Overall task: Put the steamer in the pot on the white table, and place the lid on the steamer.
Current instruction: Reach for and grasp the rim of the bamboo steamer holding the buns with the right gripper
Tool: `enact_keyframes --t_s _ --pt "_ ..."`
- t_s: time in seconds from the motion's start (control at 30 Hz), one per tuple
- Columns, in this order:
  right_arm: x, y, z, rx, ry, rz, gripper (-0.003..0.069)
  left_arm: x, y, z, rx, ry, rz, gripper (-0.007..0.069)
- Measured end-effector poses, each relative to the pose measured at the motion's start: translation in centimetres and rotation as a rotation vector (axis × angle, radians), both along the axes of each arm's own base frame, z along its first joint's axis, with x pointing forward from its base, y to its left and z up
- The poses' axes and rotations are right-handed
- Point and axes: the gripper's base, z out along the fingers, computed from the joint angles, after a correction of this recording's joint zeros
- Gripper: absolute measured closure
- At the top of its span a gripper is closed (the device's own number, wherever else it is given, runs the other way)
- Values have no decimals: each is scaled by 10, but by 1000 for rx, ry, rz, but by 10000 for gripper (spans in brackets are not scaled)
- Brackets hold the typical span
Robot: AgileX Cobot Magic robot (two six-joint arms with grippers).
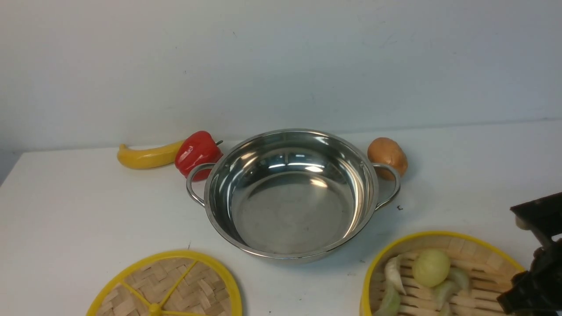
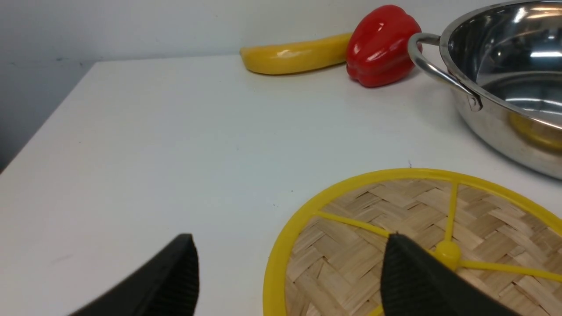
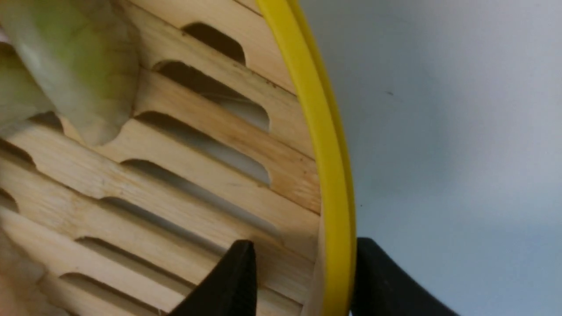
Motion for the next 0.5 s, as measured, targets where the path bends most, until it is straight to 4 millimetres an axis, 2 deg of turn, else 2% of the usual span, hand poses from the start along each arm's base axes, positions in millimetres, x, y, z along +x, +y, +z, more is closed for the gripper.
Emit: enact_keyframes --t_s 0.2,0.33,0.5 --pt "7 -1 7 -23 -18 5 606 0 0 0 0 0 0 111" --pt "9 -2 12 -47 0 36 606 0 0 0 0 0 0 111" --pt "23 -4 35 -68 -3 33 603 0 0 0 0 0 0 111"
